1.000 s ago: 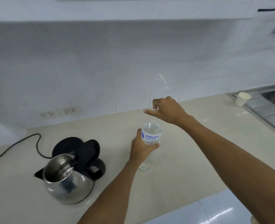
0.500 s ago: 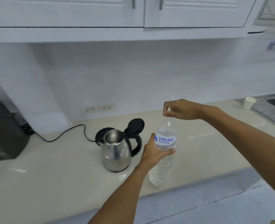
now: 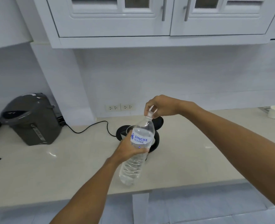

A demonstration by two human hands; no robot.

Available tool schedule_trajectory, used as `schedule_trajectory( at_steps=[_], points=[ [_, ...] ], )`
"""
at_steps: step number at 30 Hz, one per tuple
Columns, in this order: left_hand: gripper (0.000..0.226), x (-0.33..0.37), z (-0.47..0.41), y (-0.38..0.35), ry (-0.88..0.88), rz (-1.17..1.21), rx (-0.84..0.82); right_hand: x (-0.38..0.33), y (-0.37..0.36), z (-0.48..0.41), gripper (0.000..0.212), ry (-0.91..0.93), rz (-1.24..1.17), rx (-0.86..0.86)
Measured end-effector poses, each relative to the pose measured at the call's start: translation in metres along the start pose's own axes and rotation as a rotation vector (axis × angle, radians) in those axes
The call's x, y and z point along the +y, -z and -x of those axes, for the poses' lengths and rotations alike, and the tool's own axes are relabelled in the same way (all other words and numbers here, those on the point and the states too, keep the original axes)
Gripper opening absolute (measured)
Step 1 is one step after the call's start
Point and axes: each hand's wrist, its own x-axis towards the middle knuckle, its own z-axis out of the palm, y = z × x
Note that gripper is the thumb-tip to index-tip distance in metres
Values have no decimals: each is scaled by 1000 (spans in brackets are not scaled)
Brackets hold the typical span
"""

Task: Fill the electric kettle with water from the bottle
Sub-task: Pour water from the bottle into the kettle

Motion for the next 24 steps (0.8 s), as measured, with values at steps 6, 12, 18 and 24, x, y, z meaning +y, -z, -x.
schedule_trajectory(
  at_steps=[6,12,18,24],
  points=[
    [85,-7,-4,40,135,-168,-63,33,4,-14,26,3,38,160],
    [73,-23,-14,78,308,-349,-117,79,-2,-4,24,-27,-4,165],
    [69,-25,-15,104,387,-470,-158,111,-10,-4,25,-75,-46,148],
    [68,-22,-18,117,420,-577,-263,117,-18,-17,24,-79,-51,144]
  ],
)
